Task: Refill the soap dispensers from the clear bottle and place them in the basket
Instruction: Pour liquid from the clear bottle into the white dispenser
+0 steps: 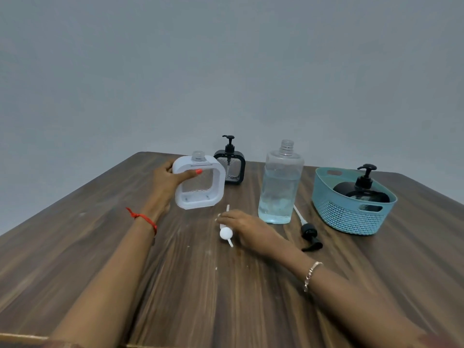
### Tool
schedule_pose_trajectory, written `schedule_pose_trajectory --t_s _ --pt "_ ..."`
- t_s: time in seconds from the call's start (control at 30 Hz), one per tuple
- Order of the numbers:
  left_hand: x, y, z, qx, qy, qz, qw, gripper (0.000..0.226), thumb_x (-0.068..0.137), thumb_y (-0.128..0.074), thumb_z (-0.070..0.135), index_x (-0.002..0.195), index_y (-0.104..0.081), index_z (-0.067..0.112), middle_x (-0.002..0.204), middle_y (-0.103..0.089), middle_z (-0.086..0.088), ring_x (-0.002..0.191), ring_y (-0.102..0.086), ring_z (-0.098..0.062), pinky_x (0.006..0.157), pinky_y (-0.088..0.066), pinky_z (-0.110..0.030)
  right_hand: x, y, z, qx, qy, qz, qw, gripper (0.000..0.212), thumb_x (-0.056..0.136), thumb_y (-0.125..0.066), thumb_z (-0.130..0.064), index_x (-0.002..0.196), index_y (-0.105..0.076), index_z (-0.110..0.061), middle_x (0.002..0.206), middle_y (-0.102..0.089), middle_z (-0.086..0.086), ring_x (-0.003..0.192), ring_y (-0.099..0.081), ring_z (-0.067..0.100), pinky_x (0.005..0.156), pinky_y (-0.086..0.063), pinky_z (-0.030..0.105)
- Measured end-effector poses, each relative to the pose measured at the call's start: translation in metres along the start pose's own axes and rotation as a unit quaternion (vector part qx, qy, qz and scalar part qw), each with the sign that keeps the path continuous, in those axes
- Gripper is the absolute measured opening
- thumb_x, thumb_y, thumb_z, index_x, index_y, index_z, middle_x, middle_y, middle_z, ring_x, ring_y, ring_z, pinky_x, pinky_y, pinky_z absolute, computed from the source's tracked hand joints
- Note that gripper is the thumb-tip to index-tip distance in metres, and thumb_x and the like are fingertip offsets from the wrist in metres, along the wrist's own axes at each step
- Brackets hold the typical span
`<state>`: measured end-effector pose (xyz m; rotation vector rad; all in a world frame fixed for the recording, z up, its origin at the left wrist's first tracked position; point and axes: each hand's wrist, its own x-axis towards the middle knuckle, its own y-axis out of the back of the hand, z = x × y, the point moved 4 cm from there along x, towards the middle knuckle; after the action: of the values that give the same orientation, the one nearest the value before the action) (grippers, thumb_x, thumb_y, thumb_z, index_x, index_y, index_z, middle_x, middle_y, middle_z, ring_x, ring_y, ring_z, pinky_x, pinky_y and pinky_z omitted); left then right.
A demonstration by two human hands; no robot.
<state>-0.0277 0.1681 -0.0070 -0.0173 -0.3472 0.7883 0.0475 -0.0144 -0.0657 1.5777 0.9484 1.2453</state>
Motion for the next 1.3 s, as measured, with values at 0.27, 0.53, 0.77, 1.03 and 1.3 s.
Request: schedule_pose_trajectory --t_s 0.27,0.53,0.77,1.03,1.3 --pt "0.022 -0.019 -0.014 0.009 0.02 -0.004 1.0 0.043 0.068 -0.08 0.013 0.106 -0.058 0.013 0.094 -0.064 -0.003 0.078 -0.062 -0.018 0.058 -0.052 -0.022 -0.017 0.095 0.042 0.086 -0.086 0.506 0.854 0.038 0.066 -0.053 0.014 0.096 -0.057 -0.008 0.097 -0.052 -0.002 0.092 -0.047 0.007 0.083 -0.041 0.017" --pt "0.032 -0.042 -0.013 0.026 0.003 -0.025 0.999 0.037 0.067 -0.08 0.014 0.099 -0.061 0.013 0.088 -0.066 -0.001 0.073 -0.063 -0.014 0.056 -0.052 -0.019 -0.014 0.089 0.123 0.466 -0.239 0.383 0.76 0.073 0.048 -0.087 -0.044 0.112 -0.053 -0.038 0.122 -0.059 0.005 0.112 -0.058 0.027 0.096 -0.049 0.048" --pt "0.027 -0.058 -0.012 0.028 0.003 -0.021 0.999 0.04 0.066 -0.081 0.012 0.1 -0.059 0.011 0.084 -0.065 0.003 0.071 -0.062 -0.011 0.052 -0.05 -0.014 -0.013 0.085 0.121 0.457 -0.248 0.321 0.792 0.064 0.044 -0.091 -0.032 0.1 -0.061 -0.032 0.1 -0.071 -0.004 0.094 -0.068 0.016 0.087 -0.055 0.045" --pt "0.016 -0.066 -0.01 0.029 -0.021 0.009 0.999 0.046 0.061 -0.085 0.012 0.1 -0.059 0.012 0.086 -0.066 0.003 0.074 -0.063 -0.012 0.053 -0.05 -0.013 -0.005 0.103 0.094 0.289 -0.237 0.391 0.841 0.063 0.054 -0.089 -0.03 0.103 -0.05 -0.026 0.096 -0.061 -0.018 0.088 -0.06 0.0 0.067 -0.049 0.014" --pt "0.002 -0.068 0.003 0.086 -0.082 0.072 0.99 0.051 0.056 -0.088 0.021 0.098 -0.059 0.017 0.092 -0.064 0.003 0.08 -0.06 -0.011 0.064 -0.046 -0.017 0.011 0.145 0.07 0.07 -0.203 0.319 0.923 0.079 0.055 -0.086 -0.042 0.117 -0.041 -0.021 0.096 -0.054 -0.01 0.083 -0.057 0.015 0.072 -0.049 0.031"
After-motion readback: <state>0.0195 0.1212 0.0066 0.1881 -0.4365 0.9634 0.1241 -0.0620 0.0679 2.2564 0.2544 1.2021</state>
